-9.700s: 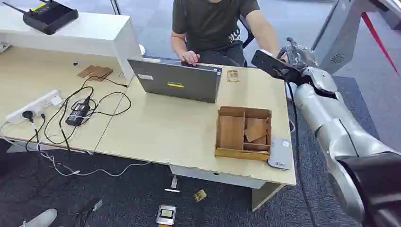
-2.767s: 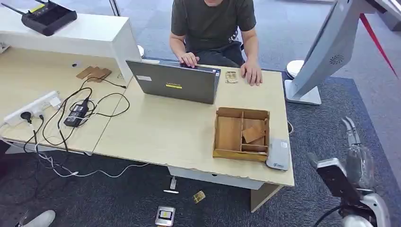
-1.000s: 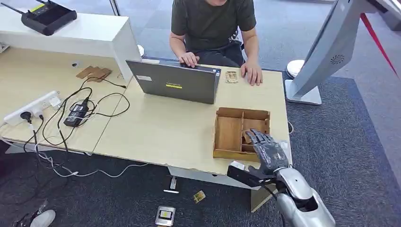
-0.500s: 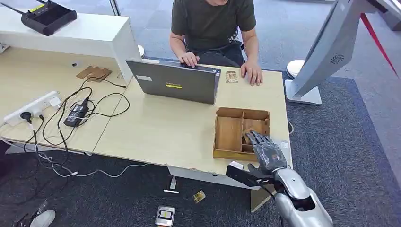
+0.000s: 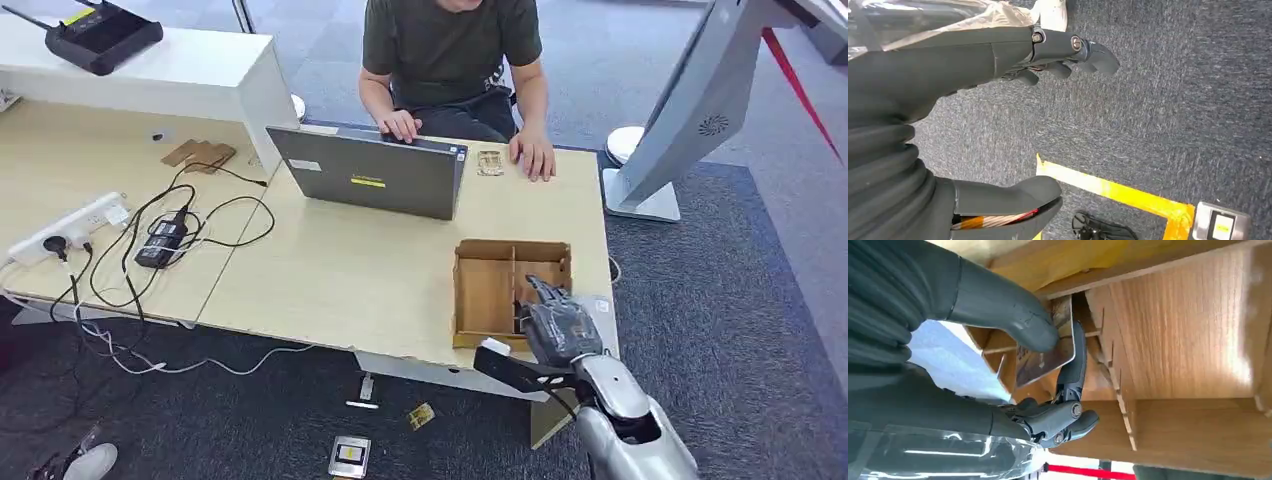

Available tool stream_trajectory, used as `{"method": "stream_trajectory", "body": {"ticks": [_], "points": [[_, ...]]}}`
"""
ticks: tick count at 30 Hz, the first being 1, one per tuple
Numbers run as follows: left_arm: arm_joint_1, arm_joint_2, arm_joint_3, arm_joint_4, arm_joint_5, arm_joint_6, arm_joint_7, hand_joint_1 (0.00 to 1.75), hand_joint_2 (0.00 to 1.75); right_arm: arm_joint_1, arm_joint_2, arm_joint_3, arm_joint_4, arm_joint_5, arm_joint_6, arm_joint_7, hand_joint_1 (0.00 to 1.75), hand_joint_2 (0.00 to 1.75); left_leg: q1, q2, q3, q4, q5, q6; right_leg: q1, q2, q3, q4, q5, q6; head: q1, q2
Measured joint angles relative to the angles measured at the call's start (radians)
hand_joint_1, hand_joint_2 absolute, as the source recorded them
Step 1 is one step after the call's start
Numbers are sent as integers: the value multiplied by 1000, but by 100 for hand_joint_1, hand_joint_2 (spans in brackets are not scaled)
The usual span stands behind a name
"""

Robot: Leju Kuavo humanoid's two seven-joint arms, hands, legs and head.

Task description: Pass the card to the sensor for recognition and then transmit it.

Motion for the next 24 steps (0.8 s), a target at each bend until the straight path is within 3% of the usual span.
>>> {"method": "stream_trajectory", "body": {"ticks": [7, 13, 19, 24], "points": [[-1, 0, 0, 0, -3, -1, 0, 0, 175, -19, 19, 1, 28, -22, 3, 21, 175, 175, 0, 0, 1, 0, 0, 0, 0, 0, 1, 0, 0, 0, 0, 0], [0, 0, 0, 0, -3, -1, -14, 0, 175, -50, 20, -30, -18, -106, -20, -40, 175, 175, 0, 1, 0, 0, 1, 0, 0, 0, 0, 0, 1, 0, 0, 0], [-8, -1, -2, 0, -24, 0, -15, 0, 175, -168, 23, -92, -108, -181, -44, -114, 175, 175, 0, 2, 1, 1, 1, 0, 0, 1, 0, 0, 1, 0, 0, 0], [-35, -13, -9, 0, -40, 0, -1, 0, 175, -291, 53, -139, -96, -250, -39, -168, 175, 175, -1, 1, 0, 1, 2, 0, 0, 1, -2, 1, 2, -1, 0, 0]]}}
